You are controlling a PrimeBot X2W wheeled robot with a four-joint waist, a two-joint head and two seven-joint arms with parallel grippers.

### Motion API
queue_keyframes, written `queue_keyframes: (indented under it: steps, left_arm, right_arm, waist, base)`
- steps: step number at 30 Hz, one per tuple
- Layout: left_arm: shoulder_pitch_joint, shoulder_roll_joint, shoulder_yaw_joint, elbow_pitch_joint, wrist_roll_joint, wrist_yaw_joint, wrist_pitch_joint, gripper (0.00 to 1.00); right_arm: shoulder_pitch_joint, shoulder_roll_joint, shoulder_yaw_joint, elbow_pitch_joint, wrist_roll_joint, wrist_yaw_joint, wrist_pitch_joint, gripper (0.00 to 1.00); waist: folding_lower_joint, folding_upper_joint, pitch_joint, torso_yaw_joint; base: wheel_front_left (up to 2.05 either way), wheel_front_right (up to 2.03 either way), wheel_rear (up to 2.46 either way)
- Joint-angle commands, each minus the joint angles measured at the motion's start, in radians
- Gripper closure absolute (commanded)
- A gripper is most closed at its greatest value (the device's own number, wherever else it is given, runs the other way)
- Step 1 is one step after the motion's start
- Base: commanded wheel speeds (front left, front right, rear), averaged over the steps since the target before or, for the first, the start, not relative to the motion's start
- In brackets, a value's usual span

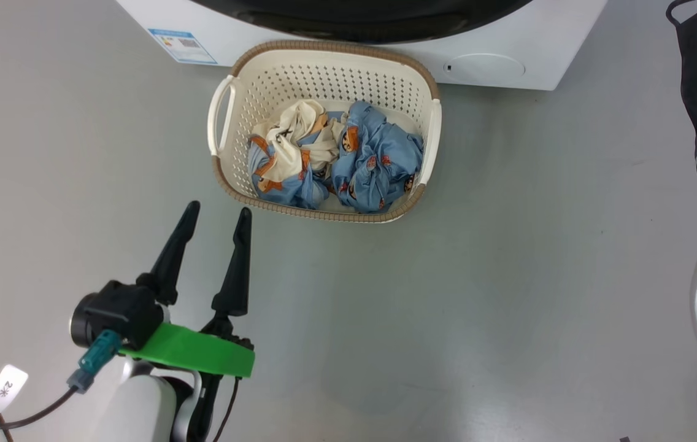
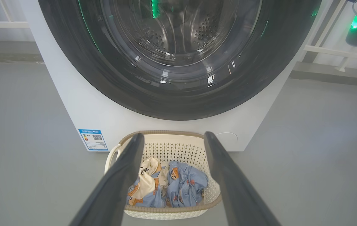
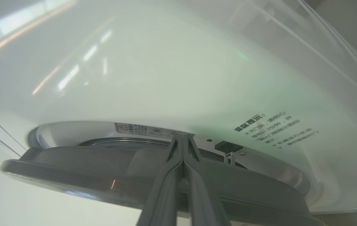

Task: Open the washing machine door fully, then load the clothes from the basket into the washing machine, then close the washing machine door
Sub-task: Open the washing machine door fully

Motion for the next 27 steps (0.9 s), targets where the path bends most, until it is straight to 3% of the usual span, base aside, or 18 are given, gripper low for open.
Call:
queue_keyframes:
  steps: [1, 27]
  left_arm:
    - [-0.024, 0.018, 0.028, -0.023, -0.011, 0.006, -0.006, 0.0]
    - [-0.017, 0.018, -0.005, -0.021, -0.04, 0.011, -0.006, 0.0]
  right_arm:
    - [-0.041, 0.031, 0.005, -0.023, -0.01, 0.01, 0.013, 1.0]
    - [-0.132, 0.003, -0.096, 0.089, -0.093, 0.01, 0.066, 1.0]
  waist:
    - [0.0, 0.0, 0.004, 0.002]
    - [0.0, 0.0, 0.026, 0.039]
  base:
    - [0.0, 0.0, 0.0]
    - [0.0, 0.0, 0.0]
